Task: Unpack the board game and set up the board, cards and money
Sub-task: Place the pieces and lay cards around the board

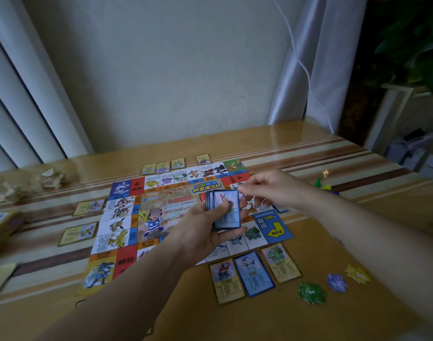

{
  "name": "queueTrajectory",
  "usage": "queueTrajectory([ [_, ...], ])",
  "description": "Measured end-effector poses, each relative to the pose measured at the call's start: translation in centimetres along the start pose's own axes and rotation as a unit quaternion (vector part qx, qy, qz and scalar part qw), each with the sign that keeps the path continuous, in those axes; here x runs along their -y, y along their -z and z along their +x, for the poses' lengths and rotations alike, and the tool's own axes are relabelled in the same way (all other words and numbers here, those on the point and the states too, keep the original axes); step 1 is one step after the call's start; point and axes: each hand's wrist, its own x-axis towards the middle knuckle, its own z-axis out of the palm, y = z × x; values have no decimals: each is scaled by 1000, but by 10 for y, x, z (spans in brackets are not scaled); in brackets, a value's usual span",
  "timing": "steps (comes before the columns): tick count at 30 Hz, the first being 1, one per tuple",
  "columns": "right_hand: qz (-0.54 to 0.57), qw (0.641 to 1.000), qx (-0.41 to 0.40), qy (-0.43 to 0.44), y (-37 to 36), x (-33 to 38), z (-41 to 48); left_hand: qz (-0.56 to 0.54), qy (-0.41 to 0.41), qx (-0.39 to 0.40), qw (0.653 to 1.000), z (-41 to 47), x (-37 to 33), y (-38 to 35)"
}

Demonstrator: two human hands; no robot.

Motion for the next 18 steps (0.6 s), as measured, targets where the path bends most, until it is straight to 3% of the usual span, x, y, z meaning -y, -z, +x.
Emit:
queueTrajectory([
  [4, 90, 995, 48, -1, -10, 9, -3, 9, -7, -4, 1000, -3, -2, -1],
  [15, 2, 999, 43, -22, -2, 11, -1, -34, 14, 25, 999, -7, -2, 2],
  [18, 84, 994, 50, -47, -3, 11, -2, -25, -2, 16, 1000, -6, -3, 0],
])
